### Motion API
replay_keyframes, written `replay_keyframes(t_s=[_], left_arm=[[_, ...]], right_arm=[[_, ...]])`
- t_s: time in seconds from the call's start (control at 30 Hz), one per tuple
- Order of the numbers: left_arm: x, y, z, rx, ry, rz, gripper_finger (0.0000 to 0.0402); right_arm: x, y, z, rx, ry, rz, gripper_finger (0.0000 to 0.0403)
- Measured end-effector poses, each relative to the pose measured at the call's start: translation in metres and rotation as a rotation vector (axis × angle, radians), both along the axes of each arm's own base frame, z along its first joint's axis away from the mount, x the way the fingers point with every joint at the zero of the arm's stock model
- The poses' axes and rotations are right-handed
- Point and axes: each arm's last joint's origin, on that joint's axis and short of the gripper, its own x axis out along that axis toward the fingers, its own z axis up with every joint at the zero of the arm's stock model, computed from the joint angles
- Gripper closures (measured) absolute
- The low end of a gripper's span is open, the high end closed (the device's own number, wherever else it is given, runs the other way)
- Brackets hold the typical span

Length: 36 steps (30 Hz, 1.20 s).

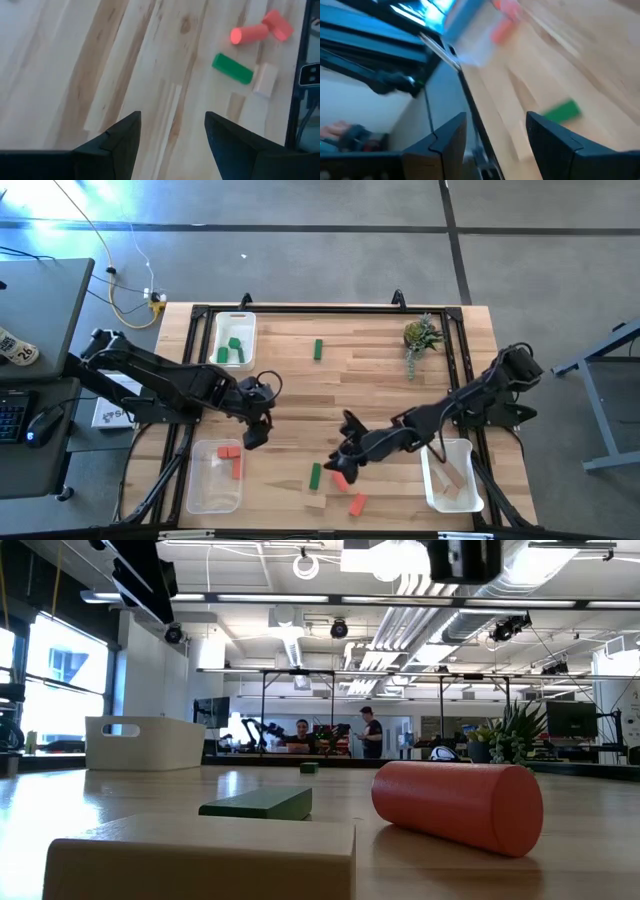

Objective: Sort & place blocks by color
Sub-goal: Put the brown block into the bottom white bin

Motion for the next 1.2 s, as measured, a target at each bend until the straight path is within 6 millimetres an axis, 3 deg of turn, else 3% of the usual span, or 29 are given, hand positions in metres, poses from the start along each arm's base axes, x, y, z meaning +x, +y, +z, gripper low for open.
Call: replay_keyframes(t_s=[0.2, 0.4, 0.7, 0.83, 0.97, 1.2], left_arm=[[-0.014, 0.004, 0.012, 0.061, -0.034, -0.021, 0.0195], [-0.021, 0.008, 0.021, 0.137, -0.074, -0.038, 0.0195], [-0.024, 0.018, 0.025, 0.199, -0.093, -0.027, 0.0195], [-0.025, 0.022, 0.026, 0.21, -0.089, -0.024, 0.0195], [-0.024, 0.026, 0.025, 0.211, -0.087, -0.009, 0.0195], [-0.024, 0.029, 0.025, 0.213, -0.083, -0.009, 0.0195]], right_arm=[[0.01, -0.008, 0.015, 0.005, -0.124, -0.034, 0.021], [0.019, -0.01, 0.049, -0.072, -0.238, -0.086, 0.021], [0.024, -0.008, 0.077, -0.149, -0.24, -0.088, 0.021], [0.037, -0.001, 0.088, -0.191, -0.253, -0.07, 0.021], [0.054, 0.004, 0.098, -0.258, -0.186, -0.04, 0.021], [0.075, 0.013, 0.095, -0.374, 0.062, 0.018, 0.021]])
